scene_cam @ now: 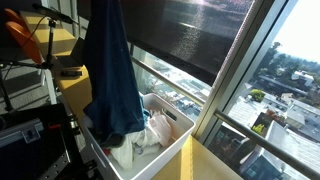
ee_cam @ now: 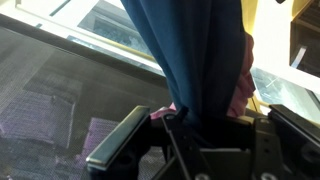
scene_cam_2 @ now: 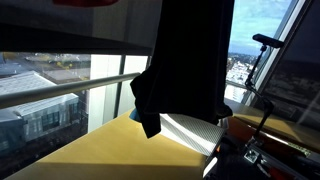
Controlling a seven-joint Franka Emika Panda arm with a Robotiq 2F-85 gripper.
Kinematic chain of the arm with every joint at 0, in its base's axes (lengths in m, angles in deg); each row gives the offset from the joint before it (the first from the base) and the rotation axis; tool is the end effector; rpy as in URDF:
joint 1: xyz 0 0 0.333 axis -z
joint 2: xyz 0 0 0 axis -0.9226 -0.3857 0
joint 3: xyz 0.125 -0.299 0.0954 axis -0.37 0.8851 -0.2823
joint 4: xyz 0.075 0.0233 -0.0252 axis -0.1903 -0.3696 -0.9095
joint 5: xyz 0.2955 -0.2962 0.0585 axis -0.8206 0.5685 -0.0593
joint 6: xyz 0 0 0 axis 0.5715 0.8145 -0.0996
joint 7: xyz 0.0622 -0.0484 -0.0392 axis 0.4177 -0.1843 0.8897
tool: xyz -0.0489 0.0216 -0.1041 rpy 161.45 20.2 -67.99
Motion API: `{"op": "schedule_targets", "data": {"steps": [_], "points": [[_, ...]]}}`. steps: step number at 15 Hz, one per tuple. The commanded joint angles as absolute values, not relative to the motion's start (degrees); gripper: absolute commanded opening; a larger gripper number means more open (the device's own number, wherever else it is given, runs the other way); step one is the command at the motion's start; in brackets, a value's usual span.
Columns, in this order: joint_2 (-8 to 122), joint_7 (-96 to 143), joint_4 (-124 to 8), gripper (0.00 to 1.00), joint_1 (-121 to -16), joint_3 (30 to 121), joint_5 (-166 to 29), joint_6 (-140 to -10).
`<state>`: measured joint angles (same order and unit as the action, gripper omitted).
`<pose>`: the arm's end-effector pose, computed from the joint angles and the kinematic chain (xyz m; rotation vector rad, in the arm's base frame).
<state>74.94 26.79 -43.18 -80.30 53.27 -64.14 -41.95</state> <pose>0.5078 0.2967 0.7828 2.9513 0.7823 0.7210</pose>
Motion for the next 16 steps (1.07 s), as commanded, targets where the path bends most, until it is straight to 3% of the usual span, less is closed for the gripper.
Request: {"op": "schedule_targets", "data": {"steps": [1,11,16], "points": [[67.0,26.2,-31.6,0.0,-82.8,53.1,-60.7,-37.1],[57.4,26.5,-4.8,0.0,-91.3,52.4,-48.7,-24.1],[54.1,26.8,2.0,0.0,-97.6,53.0,-43.1,-21.6]]}}
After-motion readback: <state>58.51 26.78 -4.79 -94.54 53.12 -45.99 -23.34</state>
